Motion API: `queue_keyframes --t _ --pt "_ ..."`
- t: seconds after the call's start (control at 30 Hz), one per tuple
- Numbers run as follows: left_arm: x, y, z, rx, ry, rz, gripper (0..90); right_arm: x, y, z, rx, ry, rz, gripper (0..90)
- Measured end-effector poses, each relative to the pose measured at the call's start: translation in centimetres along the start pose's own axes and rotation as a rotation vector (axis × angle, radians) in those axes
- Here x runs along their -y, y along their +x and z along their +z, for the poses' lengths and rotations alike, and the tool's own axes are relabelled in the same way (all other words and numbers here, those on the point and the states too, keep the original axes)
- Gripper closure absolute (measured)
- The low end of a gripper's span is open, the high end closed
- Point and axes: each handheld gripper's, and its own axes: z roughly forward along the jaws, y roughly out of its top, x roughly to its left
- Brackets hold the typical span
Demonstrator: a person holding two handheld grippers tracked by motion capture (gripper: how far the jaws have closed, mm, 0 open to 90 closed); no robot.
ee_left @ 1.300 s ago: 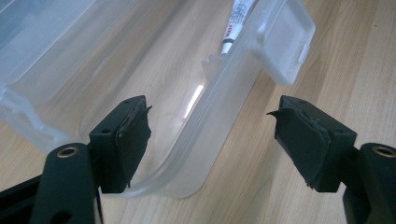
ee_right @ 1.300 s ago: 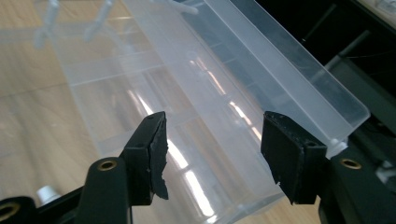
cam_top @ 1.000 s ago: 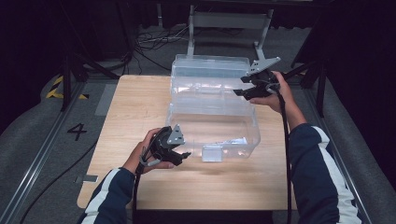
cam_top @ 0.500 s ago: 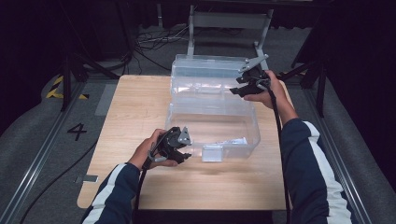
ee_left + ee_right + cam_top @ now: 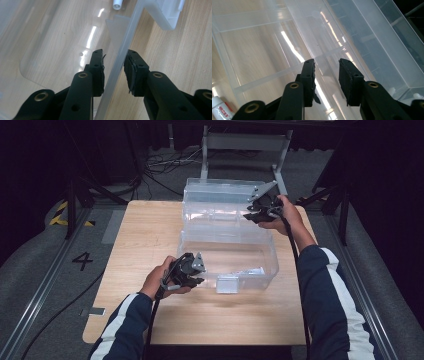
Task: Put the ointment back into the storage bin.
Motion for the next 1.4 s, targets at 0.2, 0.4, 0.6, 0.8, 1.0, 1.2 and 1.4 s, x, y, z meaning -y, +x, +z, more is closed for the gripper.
queue_keyframes --t 0.2,0.4,0.6,0.8,1.0,1.2,1.4 --pt "-0.1 0.0 0.0 0.003 0.003 -0.02 69.5 -0.4 0.4 -0.3 -0.017 0.006 -0.033 74.8" --pt "0.0 -0.1 0.1 0.003 -0.023 -0.052 68.5 -0.6 0.5 -0.6 -0.035 -0.003 -0.088 80.2" --pt "0.1 -0.3 0.1 -0.01 -0.027 -0.049 67.2 -1.3 1.0 -1.1 -0.056 0.02 -0.174 85.2" --pt "0.2 -0.2 0.1 -0.002 -0.036 -0.059 67.1 -1.5 1.1 -1.5 -0.082 0.032 -0.181 86.7" --pt "0.3 -0.3 0.1 -0.011 -0.048 -0.054 66.3 -1.7 1.5 -1.9 -0.09 0.039 -0.199 87.5" --pt "0.3 -0.3 0.1 -0.01 -0.053 -0.065 66.2 -1.8 1.9 -2.5 -0.111 0.043 -0.246 88.7" --pt "0.3 -0.3 0.1 -0.008 -0.056 -0.073 65.7 -1.7 2.9 -3.4 -0.107 0.048 -0.281 88.8"
